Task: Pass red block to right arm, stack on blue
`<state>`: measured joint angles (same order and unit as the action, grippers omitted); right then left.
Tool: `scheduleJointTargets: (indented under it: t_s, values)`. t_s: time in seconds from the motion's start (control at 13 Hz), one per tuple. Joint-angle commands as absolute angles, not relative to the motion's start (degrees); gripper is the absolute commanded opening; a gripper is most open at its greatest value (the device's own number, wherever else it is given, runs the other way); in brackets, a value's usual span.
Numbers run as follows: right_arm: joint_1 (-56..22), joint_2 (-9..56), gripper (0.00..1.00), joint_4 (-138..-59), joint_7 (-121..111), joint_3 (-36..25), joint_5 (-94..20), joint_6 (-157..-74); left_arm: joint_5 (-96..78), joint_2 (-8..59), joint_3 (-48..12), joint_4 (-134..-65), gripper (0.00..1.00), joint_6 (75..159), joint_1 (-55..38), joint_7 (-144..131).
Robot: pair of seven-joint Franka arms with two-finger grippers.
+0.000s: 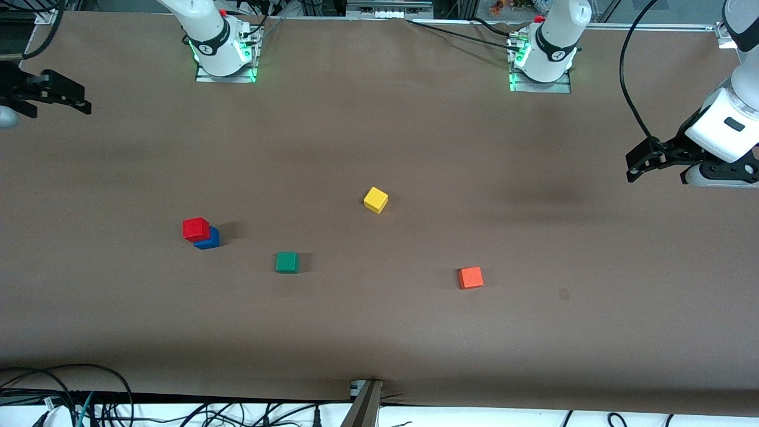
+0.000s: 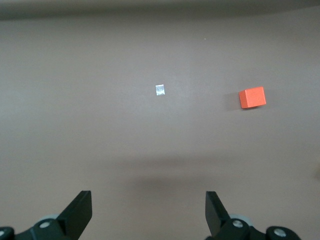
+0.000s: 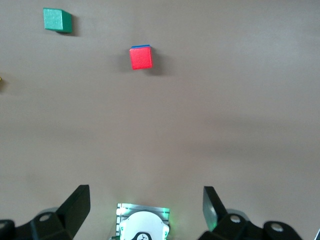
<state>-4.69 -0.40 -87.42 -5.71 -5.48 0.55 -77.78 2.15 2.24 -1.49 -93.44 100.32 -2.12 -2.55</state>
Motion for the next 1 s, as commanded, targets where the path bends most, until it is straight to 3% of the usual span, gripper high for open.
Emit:
scheduleJointTargets:
  t_s: [0.0, 0.23, 0.92]
  values:
    - [-3.5, -0.6, 1.00, -86.8, -4.8, -4.5, 1.4, -76.6, 3.3, 2.9, -1.4, -91.8, 1.00, 99.1, -2.3, -1.3]
    - [-3.5, 2.0, 1.00, -83.2, -4.9, -4.6, 1.4, -75.4, 3.3, 2.9, -1.4, -91.8, 1.00, 99.1, -2.3, -1.3]
    - [-3.7, 2.3, 1.00, -83.2, -4.9, -4.6, 1.3, -75.8, 3.2, 2.9, -1.4, -91.8, 1.00, 99.1, -2.1, -1.2]
